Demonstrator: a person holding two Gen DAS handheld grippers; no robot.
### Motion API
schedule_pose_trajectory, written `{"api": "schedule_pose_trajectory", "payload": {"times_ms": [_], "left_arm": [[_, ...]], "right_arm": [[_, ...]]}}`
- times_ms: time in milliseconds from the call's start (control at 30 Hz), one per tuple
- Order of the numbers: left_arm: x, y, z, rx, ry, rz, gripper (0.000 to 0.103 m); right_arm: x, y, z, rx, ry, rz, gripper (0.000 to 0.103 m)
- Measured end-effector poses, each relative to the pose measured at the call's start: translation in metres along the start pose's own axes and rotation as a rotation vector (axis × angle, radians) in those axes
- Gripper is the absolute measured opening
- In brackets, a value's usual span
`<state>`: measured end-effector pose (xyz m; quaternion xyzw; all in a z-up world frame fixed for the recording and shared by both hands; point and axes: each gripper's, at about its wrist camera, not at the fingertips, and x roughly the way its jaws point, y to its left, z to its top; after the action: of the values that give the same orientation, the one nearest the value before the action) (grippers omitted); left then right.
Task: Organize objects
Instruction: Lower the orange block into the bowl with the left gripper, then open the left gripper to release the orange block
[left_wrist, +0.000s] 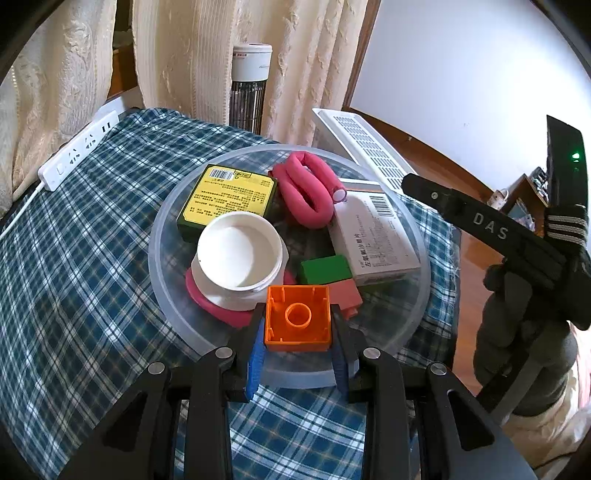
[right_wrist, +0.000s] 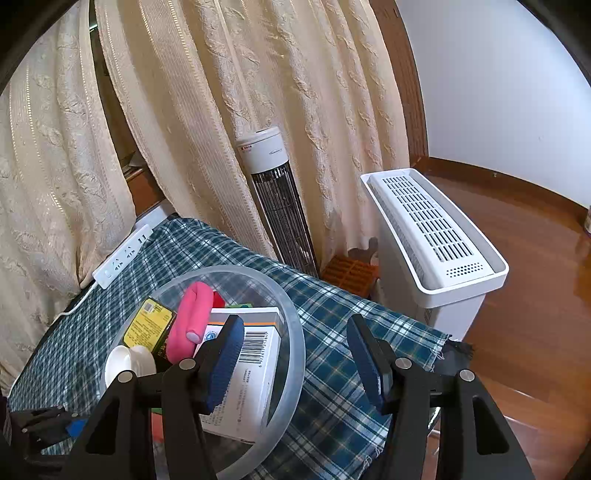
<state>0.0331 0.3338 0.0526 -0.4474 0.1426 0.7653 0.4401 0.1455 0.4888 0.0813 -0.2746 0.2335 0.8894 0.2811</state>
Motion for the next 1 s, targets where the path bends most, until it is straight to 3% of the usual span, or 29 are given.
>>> {"api": "schedule_pose_trajectory", "payload": {"times_ms": [367,800,867,1000], "left_arm": [[0.004,0.005,-0.001,0.0,-0.004,0.013,0.035],[-0.023,0.009,-0.005,0.014,-0.089,0.065,0.058],[-0.03,0.014,-0.005,0.0,-0.113,0.089,0.066],[-0.042,0.022,-0.006,-0.016,-0.165,0.164,0.07]], "right_arm": [[-0.003,0.003,-0.002,-0.017,-0.004,-0.003,0.061],[-0.02,0.014,-0.008,-0.052,-0.006,-0.017,0.066],[-0.023,0.018,-0.01,-0.061,-0.006,-0.018,0.067],[-0.031,0.024,-0.012,-0.073,-0.014,-0.017,0.078]]}}
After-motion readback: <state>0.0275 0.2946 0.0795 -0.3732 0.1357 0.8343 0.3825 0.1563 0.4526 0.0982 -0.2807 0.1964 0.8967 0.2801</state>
